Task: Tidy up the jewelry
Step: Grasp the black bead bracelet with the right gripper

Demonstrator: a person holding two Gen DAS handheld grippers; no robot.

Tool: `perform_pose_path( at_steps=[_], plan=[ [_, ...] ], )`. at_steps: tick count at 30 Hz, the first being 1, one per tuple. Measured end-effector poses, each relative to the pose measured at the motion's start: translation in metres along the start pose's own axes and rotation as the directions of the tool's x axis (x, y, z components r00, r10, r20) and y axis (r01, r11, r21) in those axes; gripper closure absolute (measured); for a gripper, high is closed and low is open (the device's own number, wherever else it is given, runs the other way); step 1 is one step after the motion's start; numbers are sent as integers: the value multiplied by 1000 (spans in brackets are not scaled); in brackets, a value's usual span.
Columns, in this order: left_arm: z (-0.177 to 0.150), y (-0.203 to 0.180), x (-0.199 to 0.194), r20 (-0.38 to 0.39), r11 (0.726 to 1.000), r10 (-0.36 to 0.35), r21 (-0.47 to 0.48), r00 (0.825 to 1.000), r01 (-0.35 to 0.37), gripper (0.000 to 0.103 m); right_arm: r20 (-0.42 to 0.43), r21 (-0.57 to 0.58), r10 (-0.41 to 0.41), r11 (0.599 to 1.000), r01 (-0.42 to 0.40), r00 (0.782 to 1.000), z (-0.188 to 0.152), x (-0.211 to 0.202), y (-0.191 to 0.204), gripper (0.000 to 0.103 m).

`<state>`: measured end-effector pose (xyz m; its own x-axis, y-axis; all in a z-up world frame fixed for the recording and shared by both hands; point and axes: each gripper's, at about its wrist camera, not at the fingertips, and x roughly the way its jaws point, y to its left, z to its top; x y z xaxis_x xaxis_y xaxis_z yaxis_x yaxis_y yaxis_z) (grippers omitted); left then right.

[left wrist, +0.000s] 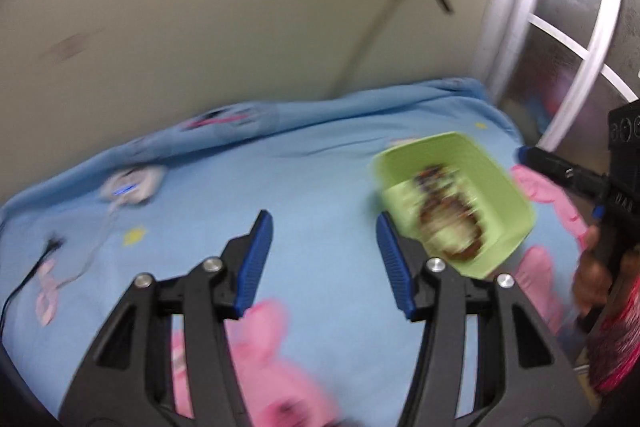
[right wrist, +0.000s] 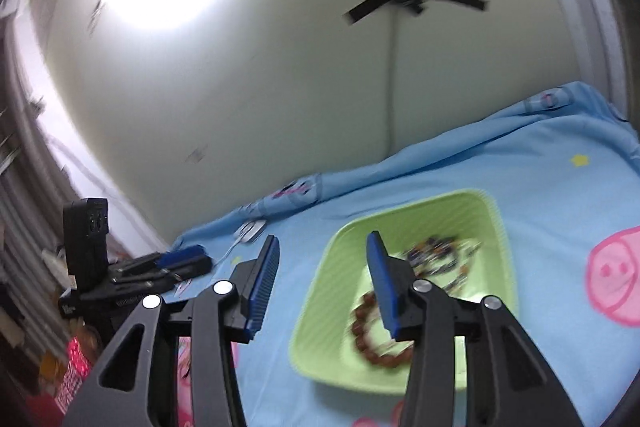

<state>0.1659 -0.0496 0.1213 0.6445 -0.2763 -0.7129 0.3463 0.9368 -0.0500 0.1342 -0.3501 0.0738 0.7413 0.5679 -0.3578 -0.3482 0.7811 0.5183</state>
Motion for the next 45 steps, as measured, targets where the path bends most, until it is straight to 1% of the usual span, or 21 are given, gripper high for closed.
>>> perform_pose_path(
  at_steps=[2, 3, 5, 6, 8, 10, 13, 16, 20, 24, 26, 27, 28, 29, 30, 31, 34, 36, 39, 41, 45],
  plan=[
    [-23, 34, -18, -6, 997, 59, -44, 998, -59, 51, -40, -25, 35, 999, -36, 999, -10, 9, 14, 76],
    [-40, 57, -28, -20, 992, 101, -78, 995, -102, 51, -68, -38, 55, 998, -58, 996, -17, 16, 23, 76],
    [-72, 93, -44, -46, 974, 166, -150, 985, -171, 51, -122, -66, 82, 994, -91, 989, -32, 31, 42, 76],
    [-86, 106, -52, -55, 964, 186, -183, 981, -193, 51, -144, -80, 89, 992, -101, 986, -39, 37, 50, 76],
    [-109, 126, -63, -63, 948, 204, -236, 977, -213, 51, -188, -113, 93, 987, -115, 978, -53, 50, 65, 76],
    [-137, 140, -72, -77, 932, 209, -287, 975, -222, 51, -250, -136, 99, 981, -137, 963, -71, 65, 81, 76],
    [-162, 142, -77, -84, 925, 203, -310, 976, -219, 51, -339, -159, 101, 974, -163, 935, -96, 85, 101, 76],
    [-179, 129, -81, -64, 934, 174, -305, 983, -185, 51, -393, -204, 77, 964, -168, 917, -119, 93, 118, 76],
    [-187, 105, -76, -42, 957, 118, -263, 992, -125, 51, -449, -285, 31, 942, -176, 893, -144, 98, 136, 76],
    [-185, 80, -75, -7, 975, 38, -218, 999, -39, 51, -463, -382, -29, 908, -170, 886, -168, 97, 153, 76],
    [-183, 69, -74, 1, 981, 7, -192, 1000, -7, 51, -454, -430, -64, 889, -156, 889, -177, 96, 159, 76],
    [-183, 63, -73, 3, 984, -2, -178, 1000, 3, 51, -440, -470, -92, 871, -141, 893, -181, 95, 163, 78],
    [-182, 60, -73, 5, 986, -10, -169, 1000, 11, 51, -426, -506, -122, 853, -125, 896, -185, 95, 166, 92],
    [-182, 56, -73, 6, 986, -18, -164, 1000, 19, 51, -404, -549, -161, 830, -97, 901, -188, 95, 170, 101],
    [-183, 52, -72, 8, 987, -30, -159, 1000, 30, 51, -379, -586, -193, 807, -73, 905, -190, 91, 171, 103],
    [-184, 50, -72, 9, 987, -37, -155, 999, 37, 51, -378, -587, -194, 806, -73, 905, -190, 88, 169, 103],
    [-187, 45, -69, 3, 986, -67, -152, 998, 67, 51, -359, -560, -208, 828, -32, 910, -185, 81, 157, 103],
    [-190, 36, -66, -8, 987, -90, -134, 996, 89, 51, -353, -515, -202, 857, -9, 914, -180, 76, 147, 103],
    [-187, 10, -62, -10, 989, -131, -64, 991, 130, 51, -338, -471, -193, 882, 12, 921, -174, 71, 138, 103],
    [-181, -8, -57, -12, 990, -142, -14, 990, 142, 51, -344, -432, -167, 902, 1, 924, -170, 68, 130, 103],
    [-170, -36, -34, -38, 988, -125, 81, 991, 128, 51, -336, -399, -149, 917, 3, 930, -165, 62, 121, 103]
  ],
)
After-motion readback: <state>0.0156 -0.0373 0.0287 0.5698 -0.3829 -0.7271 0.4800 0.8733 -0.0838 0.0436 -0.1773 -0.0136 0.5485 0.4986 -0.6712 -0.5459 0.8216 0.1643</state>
